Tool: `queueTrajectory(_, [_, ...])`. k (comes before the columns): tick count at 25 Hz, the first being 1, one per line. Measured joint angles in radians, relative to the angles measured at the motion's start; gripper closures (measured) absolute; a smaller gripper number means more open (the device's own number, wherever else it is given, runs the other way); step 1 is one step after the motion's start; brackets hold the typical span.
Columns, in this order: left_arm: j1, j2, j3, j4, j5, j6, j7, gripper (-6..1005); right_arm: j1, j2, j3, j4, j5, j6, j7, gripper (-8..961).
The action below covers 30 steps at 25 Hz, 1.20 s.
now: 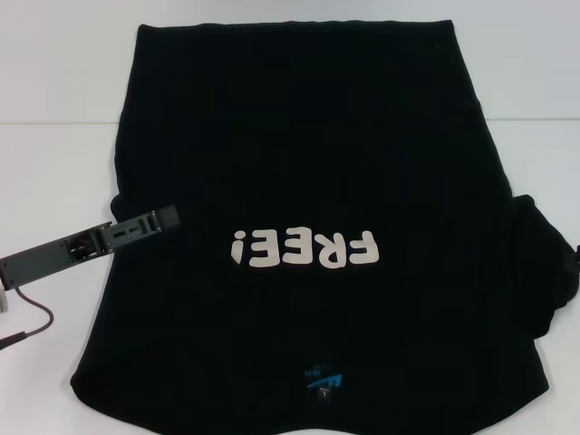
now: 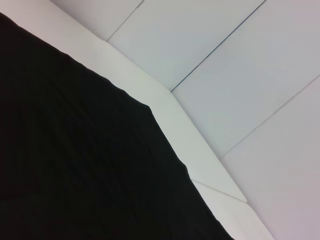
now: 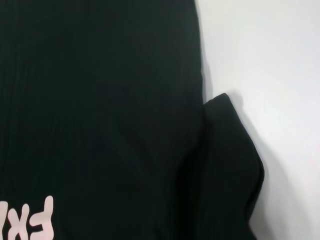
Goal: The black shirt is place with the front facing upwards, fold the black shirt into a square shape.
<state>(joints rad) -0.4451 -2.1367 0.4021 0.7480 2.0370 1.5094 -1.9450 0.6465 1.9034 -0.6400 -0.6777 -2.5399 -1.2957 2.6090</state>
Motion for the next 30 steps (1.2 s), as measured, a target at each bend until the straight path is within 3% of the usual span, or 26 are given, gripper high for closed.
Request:
queueTrajectory(9, [0.000, -0.001, -0.005, -0.001, -0.002, 0.001, 0.000, 51, -0.005, 0.000, 0.004, -0.003, -0.003, -0.007, 0.000, 952])
queueTrajectory(15, [0.001, -0.002, -0.005, -0.001, -0.002, 0.003, -0.001, 52, -0.024, -0.009, 0.026, -0.069, -0.003, -0.083, 0.000, 795])
queueTrajectory(20, [0.002, -0.002, -0.005, -0.001, -0.002, 0.003, -0.001, 52, -0.037, -0.019, 0.033, -0.131, -0.066, -0.178, 0.002, 551])
queueTrajectory(30, [-0.004, 0.002, -0.005, -0.026, -0.002, 0.001, 0.006, 52, -0.039, -0.017, 0.044, -0.151, -0.150, -0.214, 0.000, 501])
